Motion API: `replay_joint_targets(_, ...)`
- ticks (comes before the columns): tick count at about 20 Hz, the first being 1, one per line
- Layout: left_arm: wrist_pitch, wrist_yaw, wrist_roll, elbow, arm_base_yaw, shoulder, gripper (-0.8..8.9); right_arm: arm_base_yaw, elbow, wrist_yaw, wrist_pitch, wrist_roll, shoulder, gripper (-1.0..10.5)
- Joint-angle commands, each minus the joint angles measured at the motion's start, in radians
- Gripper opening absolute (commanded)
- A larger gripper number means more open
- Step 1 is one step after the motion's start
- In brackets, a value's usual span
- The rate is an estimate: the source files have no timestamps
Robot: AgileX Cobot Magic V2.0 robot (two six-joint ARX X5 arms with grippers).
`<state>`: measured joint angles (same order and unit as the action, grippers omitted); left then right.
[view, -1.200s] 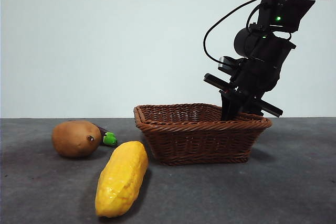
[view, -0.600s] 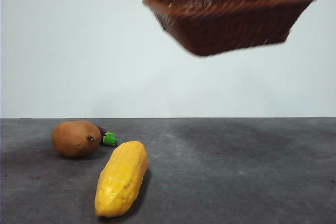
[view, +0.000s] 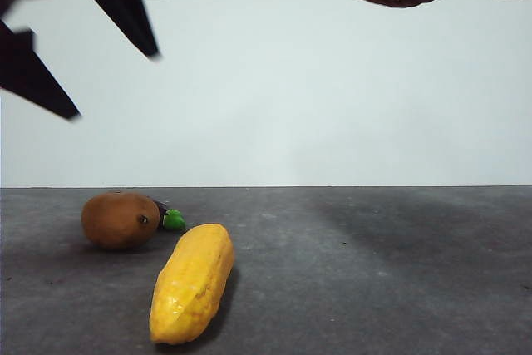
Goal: Help me put the vegetables on the table into the basket
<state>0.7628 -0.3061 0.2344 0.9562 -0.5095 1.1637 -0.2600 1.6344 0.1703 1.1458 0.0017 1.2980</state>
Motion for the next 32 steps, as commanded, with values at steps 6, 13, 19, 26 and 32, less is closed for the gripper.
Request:
replay_joint_targets(6, -0.166, 0.081, 0.182, 0.003, -0.156, 0.301, 6.60, -0.001, 0.006, -0.032, 0.014, -0.007, -0.057, -0.1)
replay_joint_targets(13, -0.205, 0.157, 0.265, 0.007, -0.200, 0.476, 6.59, -0.001, 0.006, -0.032, 0.032, -0.040, -0.060, -0.1)
replay_joint_targets(19, -0.237, 0.177, 0.301, 0.008, -0.230, 0.524, 3.01, -0.001, 0.006, -0.031, 0.031, -0.069, -0.060, -0.1)
replay_joint_targets(26, -0.261, 0.172, 0.302, 0.009, -0.240, 0.523, -0.08, -0.001, 0.006, -0.029, 0.036, -0.087, -0.060, -0.1)
replay_joint_targets(32, -0.278, 0.176, 0.262, 0.009, -0.240, 0.452, -0.08, -0.001, 0.005, -0.029, 0.038, -0.087, -0.059, -0.1)
